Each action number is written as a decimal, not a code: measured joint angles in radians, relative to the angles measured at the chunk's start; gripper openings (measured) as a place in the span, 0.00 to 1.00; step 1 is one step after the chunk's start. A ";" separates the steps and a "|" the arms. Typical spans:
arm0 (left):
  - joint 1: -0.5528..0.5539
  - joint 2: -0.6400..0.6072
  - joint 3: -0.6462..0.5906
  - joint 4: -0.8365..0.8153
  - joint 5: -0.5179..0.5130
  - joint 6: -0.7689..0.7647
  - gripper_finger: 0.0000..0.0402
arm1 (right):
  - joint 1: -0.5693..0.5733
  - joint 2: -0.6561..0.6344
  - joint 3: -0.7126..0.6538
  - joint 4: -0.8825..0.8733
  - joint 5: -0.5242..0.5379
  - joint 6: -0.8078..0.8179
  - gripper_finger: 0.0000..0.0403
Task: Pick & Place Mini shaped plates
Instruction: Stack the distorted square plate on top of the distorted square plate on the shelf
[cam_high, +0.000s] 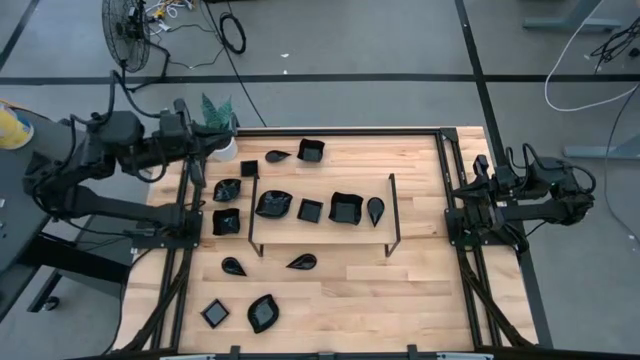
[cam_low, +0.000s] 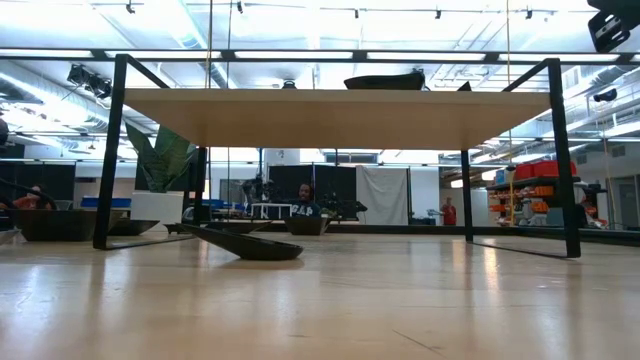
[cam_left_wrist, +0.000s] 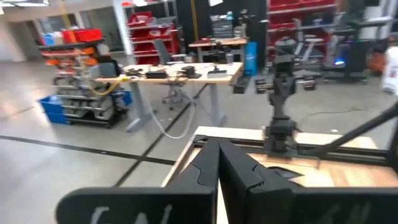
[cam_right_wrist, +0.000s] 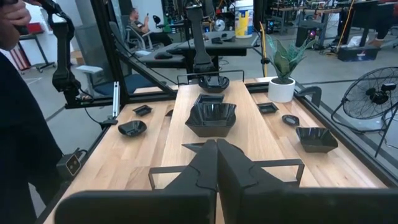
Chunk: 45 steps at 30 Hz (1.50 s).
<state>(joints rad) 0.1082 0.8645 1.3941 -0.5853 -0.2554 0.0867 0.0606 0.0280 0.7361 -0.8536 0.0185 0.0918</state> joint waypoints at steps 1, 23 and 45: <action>0.020 0.005 0.000 0.001 0.025 0.004 0.02 | 0.000 0.000 0.000 0.000 0.000 0.000 0.01; 0.570 0.145 0.000 0.018 0.539 -0.048 0.04 | 0.000 0.000 0.000 0.000 0.000 0.000 0.01; 0.719 0.336 0.000 0.045 0.564 -0.050 0.04 | 0.000 0.000 0.000 0.000 0.000 0.000 0.01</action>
<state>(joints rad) 0.8276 1.2002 1.3941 -0.5408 0.3091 0.0369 0.0608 0.0280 0.7361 -0.8536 0.0182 0.0917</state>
